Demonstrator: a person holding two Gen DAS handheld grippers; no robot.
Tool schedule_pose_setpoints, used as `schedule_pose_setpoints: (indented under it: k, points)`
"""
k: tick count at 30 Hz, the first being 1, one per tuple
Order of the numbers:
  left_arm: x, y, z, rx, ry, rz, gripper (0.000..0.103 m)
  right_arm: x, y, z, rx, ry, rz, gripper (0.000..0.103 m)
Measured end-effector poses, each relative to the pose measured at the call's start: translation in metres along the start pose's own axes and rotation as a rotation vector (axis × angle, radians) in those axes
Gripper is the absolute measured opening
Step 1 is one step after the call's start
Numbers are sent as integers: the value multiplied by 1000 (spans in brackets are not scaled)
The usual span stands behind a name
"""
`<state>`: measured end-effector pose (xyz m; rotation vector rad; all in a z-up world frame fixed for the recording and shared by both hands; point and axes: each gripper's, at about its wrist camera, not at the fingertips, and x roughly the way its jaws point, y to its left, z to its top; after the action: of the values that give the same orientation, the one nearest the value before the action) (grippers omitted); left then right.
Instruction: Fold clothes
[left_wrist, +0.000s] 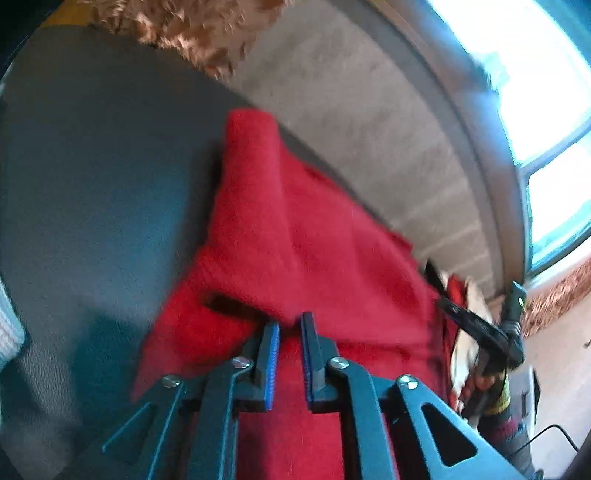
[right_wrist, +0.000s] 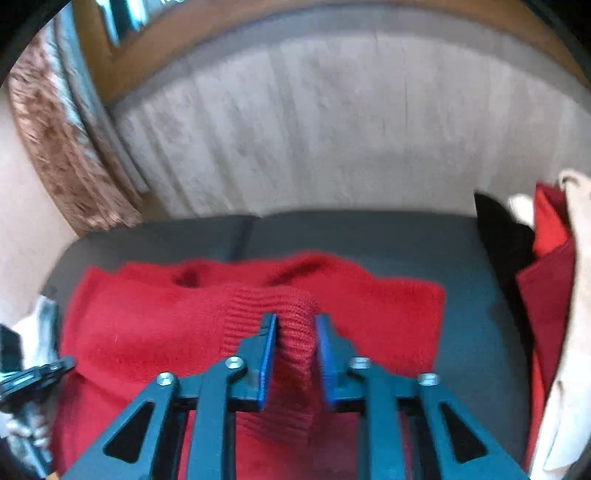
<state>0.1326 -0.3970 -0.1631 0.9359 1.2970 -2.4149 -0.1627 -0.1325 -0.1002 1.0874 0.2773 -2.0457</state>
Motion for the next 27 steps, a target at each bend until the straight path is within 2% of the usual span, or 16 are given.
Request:
schedule_pose_setpoints:
  k: [2,4,6,9,10,12,15,17,18,20,21,23,25,27]
  points:
    - [-11,-6,-2,32,-10,40,17,17,-2,-7,26,52,-37,31]
    - [-29,-7,1,27,-70,44,22,7,-2,-15,27,22,-51,32]
    - [-45,-4,6,0,-144,29,24,-10,4,-20,6,-41,-17,38]
    - [-54,-1,16,-66,-238,-24,26,-25,33,-23,-81,-88,60,50]
    - [-51,-3,20,-72,-244,-45,27,-24,47,-26,-124,-87,97,56]
    - [-41,-13,22,-53,-238,-56,30,-14,64,-34,-189,-58,96,62]
    - [-14,-32,17,47,-191,-7,35,6,82,-46,-266,4,57,63]
    - [10,-36,8,97,-112,69,37,18,68,-55,-237,51,15,63]
    - [24,-30,-1,99,-60,108,34,20,57,-60,-209,51,25,64]
    - [20,-28,-10,114,-121,69,33,20,36,-68,-167,37,34,64]
    - [17,-26,-10,95,-102,44,32,18,28,-73,-157,21,35,64]
    - [2,-25,-7,88,-131,46,34,14,23,-85,-177,-36,41,64]
    - [-19,-18,4,72,-203,33,38,15,25,-86,-187,-46,35,68]
    - [-32,1,28,-10,-258,2,43,19,27,-86,-194,-52,34,72]
